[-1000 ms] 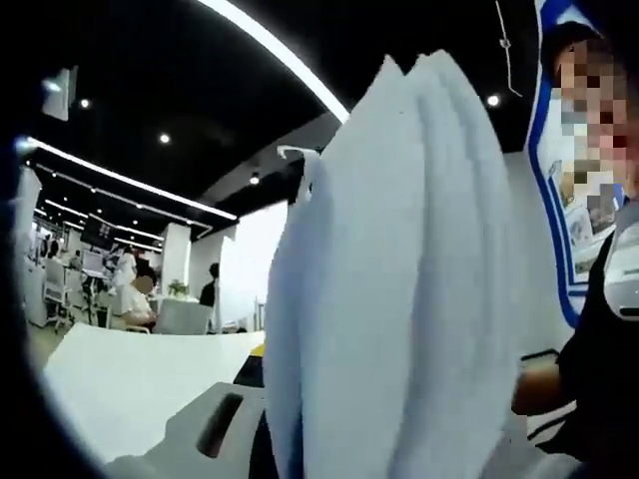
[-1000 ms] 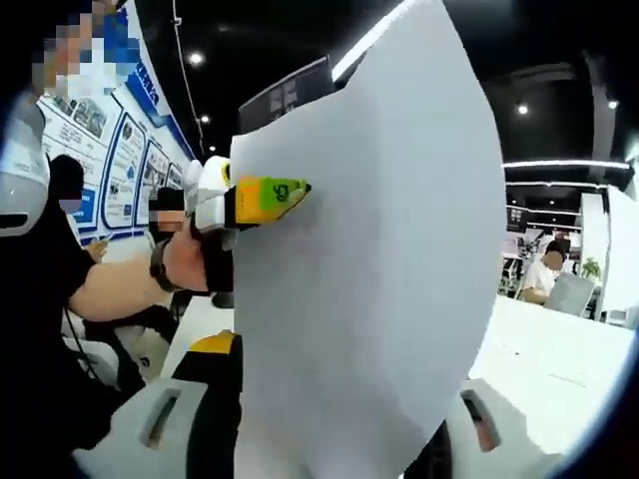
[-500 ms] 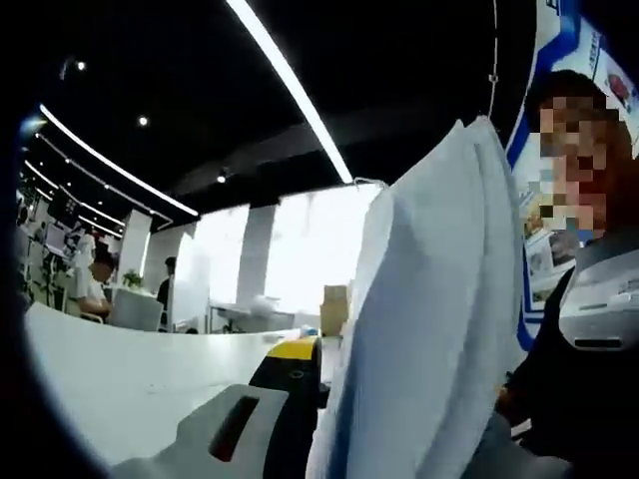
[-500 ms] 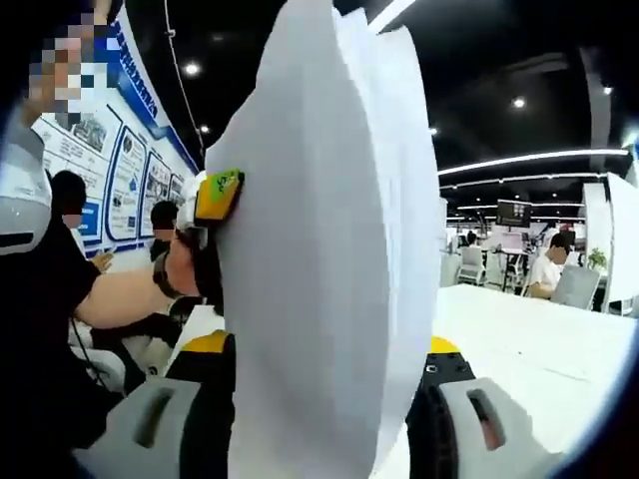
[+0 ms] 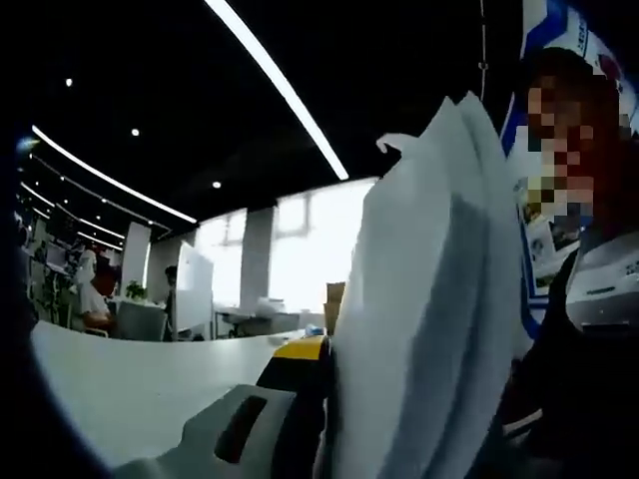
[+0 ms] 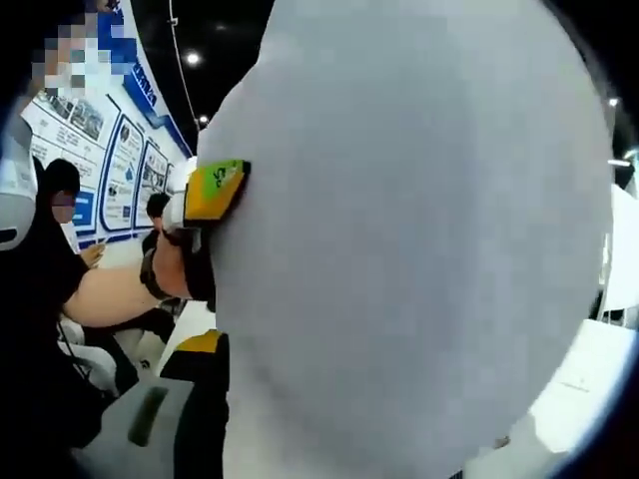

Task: Organize the stack of printing papers by aligning and flattening the scattered papers on the table

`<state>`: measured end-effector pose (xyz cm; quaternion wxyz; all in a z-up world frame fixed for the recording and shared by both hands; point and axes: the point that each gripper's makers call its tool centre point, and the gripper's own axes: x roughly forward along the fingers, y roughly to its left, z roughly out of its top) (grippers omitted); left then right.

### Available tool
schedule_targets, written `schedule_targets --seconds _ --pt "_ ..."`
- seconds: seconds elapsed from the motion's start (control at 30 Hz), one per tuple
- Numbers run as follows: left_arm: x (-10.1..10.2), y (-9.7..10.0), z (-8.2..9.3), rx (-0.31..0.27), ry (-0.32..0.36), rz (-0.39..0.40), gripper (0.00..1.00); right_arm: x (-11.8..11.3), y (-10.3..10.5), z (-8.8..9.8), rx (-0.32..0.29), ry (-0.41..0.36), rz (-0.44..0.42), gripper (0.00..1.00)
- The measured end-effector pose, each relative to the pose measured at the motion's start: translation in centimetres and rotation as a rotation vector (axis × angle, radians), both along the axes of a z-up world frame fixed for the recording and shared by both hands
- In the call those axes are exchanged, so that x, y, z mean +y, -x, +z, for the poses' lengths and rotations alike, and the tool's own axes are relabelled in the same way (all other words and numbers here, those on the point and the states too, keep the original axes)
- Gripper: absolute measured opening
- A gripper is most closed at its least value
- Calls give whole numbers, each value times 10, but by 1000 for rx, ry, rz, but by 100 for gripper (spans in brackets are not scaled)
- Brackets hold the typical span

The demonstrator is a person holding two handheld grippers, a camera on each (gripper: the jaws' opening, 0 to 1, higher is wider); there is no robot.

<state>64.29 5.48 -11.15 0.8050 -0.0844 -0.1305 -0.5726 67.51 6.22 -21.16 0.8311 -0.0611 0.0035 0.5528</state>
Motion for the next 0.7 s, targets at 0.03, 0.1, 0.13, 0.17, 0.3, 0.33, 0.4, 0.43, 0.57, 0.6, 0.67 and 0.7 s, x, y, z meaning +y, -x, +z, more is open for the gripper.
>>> schedule_targets --seconds 0.03,0.1,0.13,0.17,0.3,0.33,0.4,0.43,0.57,0.6,0.67,0.7 --pt "1 0 0 0 0 -1 10 -2 -2 0 -1 1 -4 69" --pt "2 0 0 0 1 -9 6 -7 -4 -1 -5 1 -5 67" --pt "2 -1 0 -2 0 -5 6 -9 -6 0 -8 -4 -2 64" --pt "3 -1 0 -8 -4 -9 6 -11 -6 0 -8 -9 2 62" --pt "2 7 2 -25 -5 -53 6 -15 -2 4 -6 -49 53 59" --pt "1 11 2 -30 -4 -69 6 -15 -1 4 -7 -59 65 59" --pt "-1 19 5 -41 6 -109 6 -14 5 7 -4 -87 108 59" --pt "-2 24 6 -49 11 -130 6 -13 9 9 -5 -102 133 59" --pt "-5 39 10 -82 24 -183 6 -8 32 12 36 -139 257 38" --pt "-5 42 11 -91 25 -185 6 -8 39 13 32 -146 288 29" --pt "-5 42 12 -113 20 -167 6 -7 48 15 3 -142 316 5" --pt "-5 42 13 -129 16 -151 6 -7 53 15 -16 -135 331 0"
